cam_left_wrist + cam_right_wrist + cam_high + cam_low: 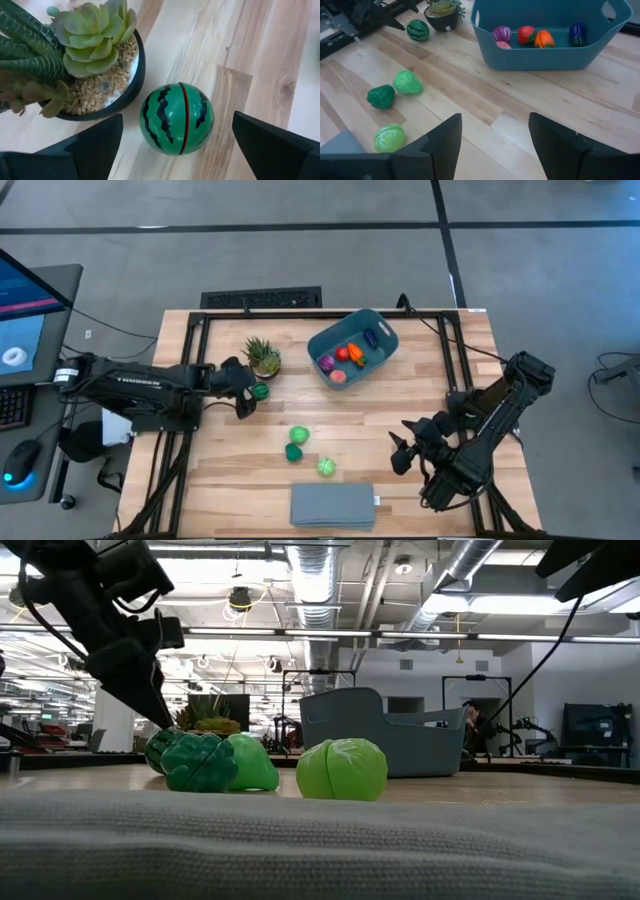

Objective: Pick and placing Produce into tupperware
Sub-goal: Put the watermelon into the bin

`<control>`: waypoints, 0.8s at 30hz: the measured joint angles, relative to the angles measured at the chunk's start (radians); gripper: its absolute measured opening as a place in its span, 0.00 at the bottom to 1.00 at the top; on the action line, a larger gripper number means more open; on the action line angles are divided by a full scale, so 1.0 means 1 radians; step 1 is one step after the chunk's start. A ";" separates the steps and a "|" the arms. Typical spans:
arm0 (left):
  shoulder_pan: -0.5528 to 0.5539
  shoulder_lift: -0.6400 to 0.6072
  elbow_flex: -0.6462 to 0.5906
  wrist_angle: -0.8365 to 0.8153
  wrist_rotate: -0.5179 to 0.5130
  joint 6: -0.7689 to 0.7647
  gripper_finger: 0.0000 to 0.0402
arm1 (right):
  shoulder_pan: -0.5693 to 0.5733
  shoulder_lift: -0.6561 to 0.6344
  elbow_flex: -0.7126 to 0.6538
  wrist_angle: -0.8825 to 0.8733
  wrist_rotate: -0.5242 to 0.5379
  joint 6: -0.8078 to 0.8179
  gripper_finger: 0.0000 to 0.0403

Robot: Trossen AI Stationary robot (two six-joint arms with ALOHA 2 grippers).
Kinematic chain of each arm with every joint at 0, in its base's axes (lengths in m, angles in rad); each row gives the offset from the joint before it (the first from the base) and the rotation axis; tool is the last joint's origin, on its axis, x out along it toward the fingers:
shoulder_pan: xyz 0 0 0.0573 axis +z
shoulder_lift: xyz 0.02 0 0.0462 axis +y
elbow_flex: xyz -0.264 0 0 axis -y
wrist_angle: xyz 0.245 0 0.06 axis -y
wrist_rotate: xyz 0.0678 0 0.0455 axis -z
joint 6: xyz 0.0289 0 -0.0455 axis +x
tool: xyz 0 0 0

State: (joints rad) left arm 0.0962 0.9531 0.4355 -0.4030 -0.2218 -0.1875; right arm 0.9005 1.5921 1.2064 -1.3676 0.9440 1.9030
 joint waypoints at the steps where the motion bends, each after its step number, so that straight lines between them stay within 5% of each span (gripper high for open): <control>1: 0.008 0.004 0.000 0.002 0.014 0.001 0.91 | 0.000 0.000 0.000 -0.002 0.000 0.000 0.63; 24: 0.059 0.202 0.000 0.158 0.146 -0.022 0.91 | 0.002 0.000 0.000 0.011 -0.004 0.000 0.63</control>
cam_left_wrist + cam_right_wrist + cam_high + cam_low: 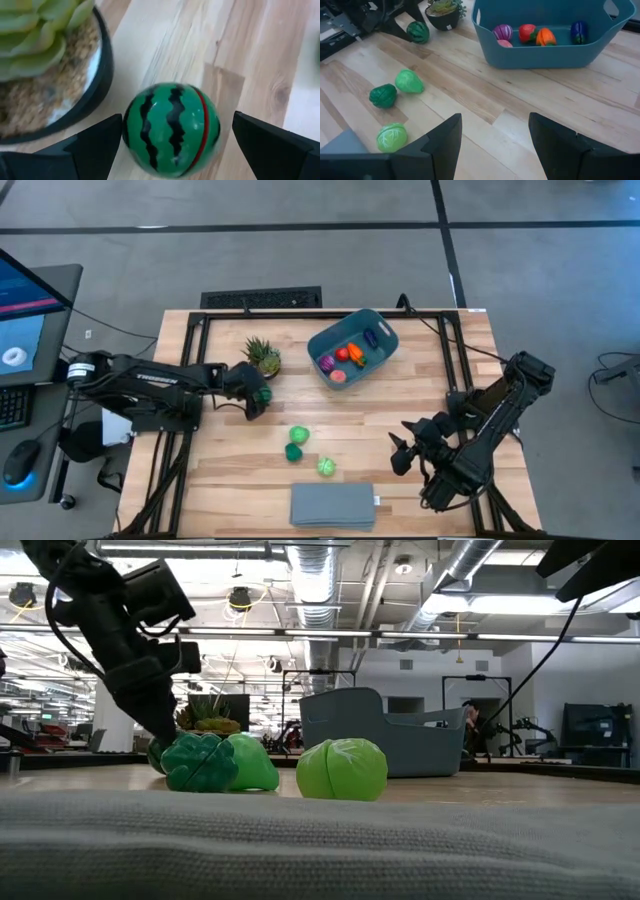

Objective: Pick and placing Produce into tupperware
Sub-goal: Put the watermelon into the bin

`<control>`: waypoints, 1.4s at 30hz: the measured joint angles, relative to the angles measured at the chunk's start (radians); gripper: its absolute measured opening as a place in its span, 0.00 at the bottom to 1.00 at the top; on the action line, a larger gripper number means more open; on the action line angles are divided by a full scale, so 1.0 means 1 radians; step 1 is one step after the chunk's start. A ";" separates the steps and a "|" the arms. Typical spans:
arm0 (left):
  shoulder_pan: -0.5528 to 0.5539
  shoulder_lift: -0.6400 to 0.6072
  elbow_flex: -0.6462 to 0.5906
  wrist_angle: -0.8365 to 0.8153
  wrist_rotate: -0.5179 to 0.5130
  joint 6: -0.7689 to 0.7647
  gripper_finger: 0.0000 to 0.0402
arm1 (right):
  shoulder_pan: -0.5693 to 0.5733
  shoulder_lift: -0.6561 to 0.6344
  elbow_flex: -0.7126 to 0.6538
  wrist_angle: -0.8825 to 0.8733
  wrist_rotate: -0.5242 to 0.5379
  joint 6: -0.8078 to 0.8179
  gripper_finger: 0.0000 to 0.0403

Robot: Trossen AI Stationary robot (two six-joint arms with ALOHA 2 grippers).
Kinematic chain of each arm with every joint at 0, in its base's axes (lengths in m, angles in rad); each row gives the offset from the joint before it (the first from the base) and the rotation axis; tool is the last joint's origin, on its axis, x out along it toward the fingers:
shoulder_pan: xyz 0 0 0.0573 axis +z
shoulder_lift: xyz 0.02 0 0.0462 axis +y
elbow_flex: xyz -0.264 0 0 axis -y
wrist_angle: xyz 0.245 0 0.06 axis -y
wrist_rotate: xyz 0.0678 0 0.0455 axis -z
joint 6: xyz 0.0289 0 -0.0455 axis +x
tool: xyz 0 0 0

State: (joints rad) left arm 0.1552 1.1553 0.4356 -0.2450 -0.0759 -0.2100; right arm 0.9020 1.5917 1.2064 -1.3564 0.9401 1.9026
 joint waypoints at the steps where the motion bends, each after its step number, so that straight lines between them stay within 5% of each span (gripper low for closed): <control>1: 0.000 0.006 0.000 0.013 0.007 0.000 0.91 | 0.001 0.000 0.000 0.000 0.000 0.000 0.63; 42: -0.070 0.083 0.001 0.137 0.053 -0.034 0.90 | 0.007 0.000 0.000 0.005 -0.023 -0.044 0.63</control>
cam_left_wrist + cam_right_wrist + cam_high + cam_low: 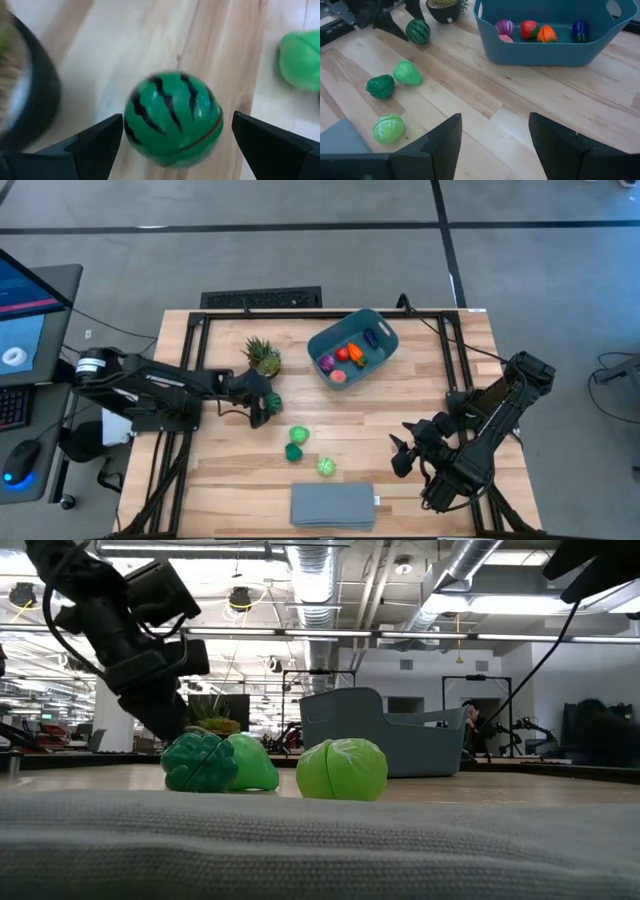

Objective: Pick and placing Produce into tupperware
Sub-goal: Put the watermelon into the bin

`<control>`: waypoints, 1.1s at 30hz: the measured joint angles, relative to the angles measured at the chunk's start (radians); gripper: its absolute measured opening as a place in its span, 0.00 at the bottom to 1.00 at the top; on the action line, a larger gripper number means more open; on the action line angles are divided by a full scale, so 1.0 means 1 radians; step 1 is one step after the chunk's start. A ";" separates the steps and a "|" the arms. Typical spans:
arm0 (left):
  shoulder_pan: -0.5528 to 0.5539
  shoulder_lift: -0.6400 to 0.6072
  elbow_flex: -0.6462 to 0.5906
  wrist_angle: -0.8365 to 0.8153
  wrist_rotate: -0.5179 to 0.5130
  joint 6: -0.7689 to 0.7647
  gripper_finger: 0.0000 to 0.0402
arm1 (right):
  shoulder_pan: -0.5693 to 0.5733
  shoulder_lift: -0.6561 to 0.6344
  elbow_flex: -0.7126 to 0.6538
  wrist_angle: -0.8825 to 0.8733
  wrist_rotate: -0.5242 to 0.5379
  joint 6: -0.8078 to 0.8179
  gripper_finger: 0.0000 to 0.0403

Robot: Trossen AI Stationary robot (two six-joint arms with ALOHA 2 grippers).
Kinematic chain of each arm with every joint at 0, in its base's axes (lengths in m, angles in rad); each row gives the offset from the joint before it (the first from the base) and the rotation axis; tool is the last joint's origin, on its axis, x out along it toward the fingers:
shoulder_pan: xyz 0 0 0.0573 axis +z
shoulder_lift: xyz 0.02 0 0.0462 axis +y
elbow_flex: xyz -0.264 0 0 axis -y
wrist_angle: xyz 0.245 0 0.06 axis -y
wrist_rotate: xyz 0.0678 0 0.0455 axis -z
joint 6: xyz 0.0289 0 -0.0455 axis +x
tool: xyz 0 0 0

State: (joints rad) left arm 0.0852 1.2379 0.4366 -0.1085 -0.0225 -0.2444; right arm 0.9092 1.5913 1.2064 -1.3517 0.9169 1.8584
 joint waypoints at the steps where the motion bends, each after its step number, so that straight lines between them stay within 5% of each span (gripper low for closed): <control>1: -0.009 0.019 0.000 0.013 0.000 -0.005 0.89 | 0.000 0.000 0.000 0.000 0.000 0.000 0.63; 12: -0.061 0.172 0.000 0.201 -0.007 -0.059 0.85 | 0.027 0.000 0.000 0.025 -0.021 0.001 0.63; 33: -0.046 0.171 0.000 0.396 -0.089 -0.089 0.85 | 0.027 0.000 0.000 -0.005 -0.026 -0.008 0.63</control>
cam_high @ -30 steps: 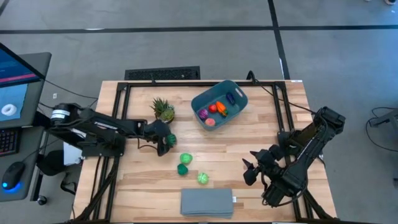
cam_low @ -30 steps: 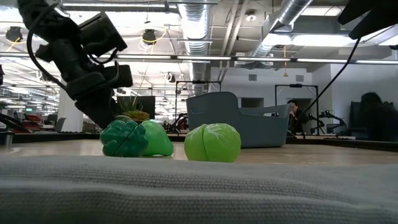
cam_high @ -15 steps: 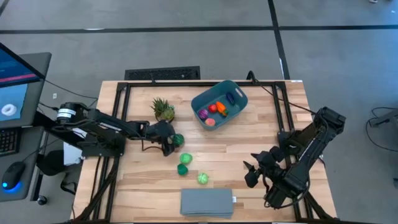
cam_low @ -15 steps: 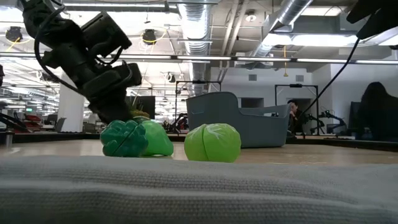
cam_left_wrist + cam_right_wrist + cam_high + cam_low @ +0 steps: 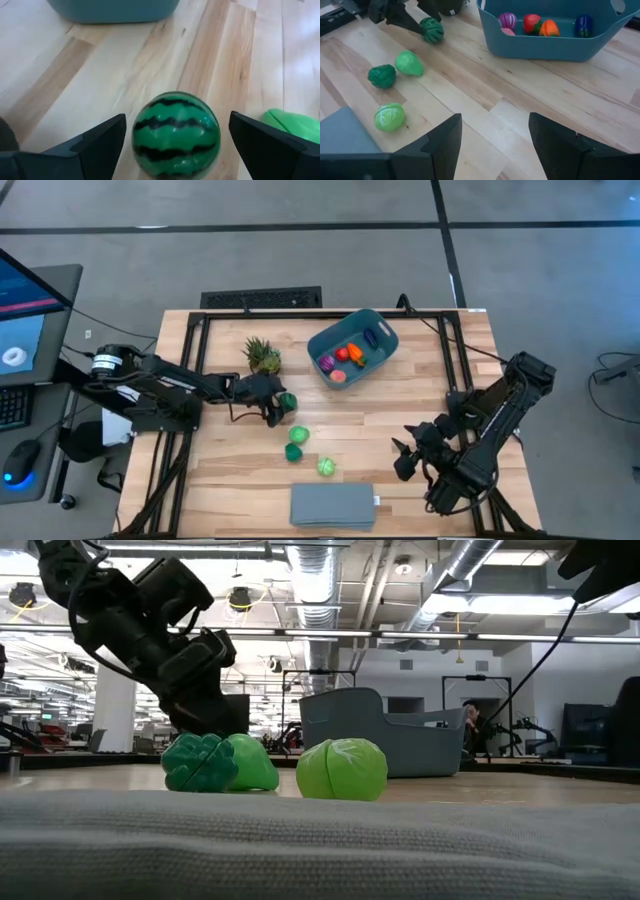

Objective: Pick and placing Produce into tupperware
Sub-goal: Put the watermelon into the bin

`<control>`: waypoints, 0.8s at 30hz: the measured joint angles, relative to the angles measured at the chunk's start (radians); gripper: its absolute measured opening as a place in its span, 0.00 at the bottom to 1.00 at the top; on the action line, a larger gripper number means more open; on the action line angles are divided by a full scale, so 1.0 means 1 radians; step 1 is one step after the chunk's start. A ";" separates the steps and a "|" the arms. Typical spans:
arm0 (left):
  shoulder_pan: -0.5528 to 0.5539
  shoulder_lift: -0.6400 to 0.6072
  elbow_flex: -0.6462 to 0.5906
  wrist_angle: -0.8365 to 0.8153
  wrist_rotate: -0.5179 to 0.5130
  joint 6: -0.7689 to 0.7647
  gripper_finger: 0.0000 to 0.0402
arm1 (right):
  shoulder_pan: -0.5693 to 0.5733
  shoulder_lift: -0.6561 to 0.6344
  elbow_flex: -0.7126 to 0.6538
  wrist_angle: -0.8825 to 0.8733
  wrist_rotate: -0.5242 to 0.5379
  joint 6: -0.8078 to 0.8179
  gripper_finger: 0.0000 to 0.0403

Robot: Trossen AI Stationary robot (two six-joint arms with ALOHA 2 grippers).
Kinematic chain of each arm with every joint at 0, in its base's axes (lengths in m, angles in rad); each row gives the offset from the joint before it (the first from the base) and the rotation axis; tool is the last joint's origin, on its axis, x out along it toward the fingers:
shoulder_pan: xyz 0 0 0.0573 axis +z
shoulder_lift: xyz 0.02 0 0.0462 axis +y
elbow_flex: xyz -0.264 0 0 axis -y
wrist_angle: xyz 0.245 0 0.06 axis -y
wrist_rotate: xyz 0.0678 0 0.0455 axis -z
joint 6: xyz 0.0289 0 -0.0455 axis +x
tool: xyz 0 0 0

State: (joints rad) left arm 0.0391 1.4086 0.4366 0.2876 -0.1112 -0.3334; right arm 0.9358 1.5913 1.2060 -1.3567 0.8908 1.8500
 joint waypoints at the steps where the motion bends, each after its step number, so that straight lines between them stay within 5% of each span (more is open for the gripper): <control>1: 0.001 0.000 0.000 -0.001 0.000 0.001 0.85 | 0.000 0.000 0.000 0.000 0.000 0.000 0.63; 24: -0.008 0.000 0.000 -0.135 0.014 0.019 0.85 | 0.000 0.000 0.000 0.027 0.000 0.008 0.63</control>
State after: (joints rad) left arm 0.0307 1.4090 0.4366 0.1528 -0.0975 -0.3141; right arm 0.9360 1.5913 1.2060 -1.3293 0.8909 1.8584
